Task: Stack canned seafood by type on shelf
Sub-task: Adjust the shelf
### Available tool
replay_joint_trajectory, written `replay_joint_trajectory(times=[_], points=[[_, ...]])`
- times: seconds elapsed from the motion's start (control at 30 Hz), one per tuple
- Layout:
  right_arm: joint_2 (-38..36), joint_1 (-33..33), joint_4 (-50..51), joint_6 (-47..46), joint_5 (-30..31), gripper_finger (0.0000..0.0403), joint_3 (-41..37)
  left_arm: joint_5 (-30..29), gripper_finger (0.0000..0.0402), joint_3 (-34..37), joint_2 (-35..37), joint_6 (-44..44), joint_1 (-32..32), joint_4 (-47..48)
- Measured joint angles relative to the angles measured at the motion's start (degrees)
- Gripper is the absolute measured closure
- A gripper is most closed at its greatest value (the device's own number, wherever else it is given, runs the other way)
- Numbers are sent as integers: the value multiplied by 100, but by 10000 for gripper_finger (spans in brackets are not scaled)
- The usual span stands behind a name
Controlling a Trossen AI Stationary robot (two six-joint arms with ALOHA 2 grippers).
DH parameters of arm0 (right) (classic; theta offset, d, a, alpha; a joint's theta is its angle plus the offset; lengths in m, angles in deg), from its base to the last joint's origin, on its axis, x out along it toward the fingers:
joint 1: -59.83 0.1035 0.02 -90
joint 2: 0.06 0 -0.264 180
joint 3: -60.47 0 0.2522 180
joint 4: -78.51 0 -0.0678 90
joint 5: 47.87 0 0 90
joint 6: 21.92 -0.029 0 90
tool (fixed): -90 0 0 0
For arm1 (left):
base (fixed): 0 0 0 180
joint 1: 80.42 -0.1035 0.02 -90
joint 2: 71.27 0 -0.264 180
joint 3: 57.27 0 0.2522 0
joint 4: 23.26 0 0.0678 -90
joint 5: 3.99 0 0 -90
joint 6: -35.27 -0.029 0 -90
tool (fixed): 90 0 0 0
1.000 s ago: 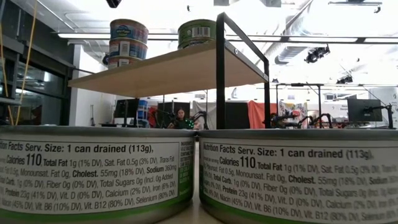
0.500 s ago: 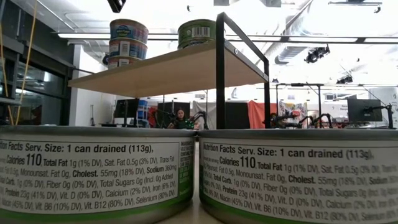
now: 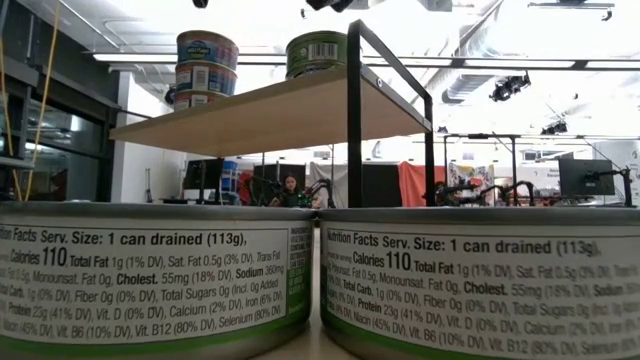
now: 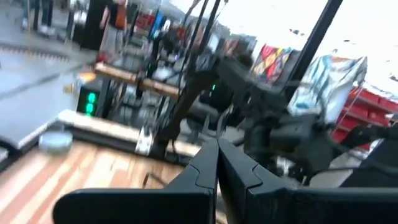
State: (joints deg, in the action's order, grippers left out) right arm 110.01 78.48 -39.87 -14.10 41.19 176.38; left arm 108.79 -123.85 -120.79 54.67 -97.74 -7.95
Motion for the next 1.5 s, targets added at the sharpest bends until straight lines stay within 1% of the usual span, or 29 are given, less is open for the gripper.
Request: replay_joint_trajectory(times=[0.17,0.3,0.5,0.6,0.7,0.77,0.87,1.0,1.1,1.23,1.37,1.43,1.5], points=[[123,-43,190,141,19,403,2,-2,402,-2,157,-4,-1,-148],[106,-45,546,300,71,403,11,-2,402,-2,222,-64,0,-138],[99,-63,1165,231,302,403,17,-97,401,-2,217,-68,0,-143],[120,-94,1614,33,604,403,-2,-109,401,-2,219,-68,0,-143],[96,-204,2146,-232,828,403,0,-109,402,-2,217,-69,0,-135],[87,-307,2472,-290,876,403,-2,-109,402,-2,217,-145,0,-109],[-8,-500,2579,-289,975,403,-2,-111,401,-2,217,-162,17,7],[-208,-770,2686,-310,1308,403,-2,-111,401,-2,217,-85,20,110],[-289,-954,3020,-283,1421,403,-2,-111,402,-2,217,-18,20,165],[-362,-1064,3132,-172,1294,403,-2,-111,401,-2,215,0,46,187],[-370,-962,3056,-131,1143,403,-2,-111,401,-2,215,-2,107,181],[-370,-908,2877,-66,1107,403,-2,-111,402,-2,206,-21,126,174],[-370,-839,2472,56,900,403,-2,-114,401,-2,178,-66,131,150]])
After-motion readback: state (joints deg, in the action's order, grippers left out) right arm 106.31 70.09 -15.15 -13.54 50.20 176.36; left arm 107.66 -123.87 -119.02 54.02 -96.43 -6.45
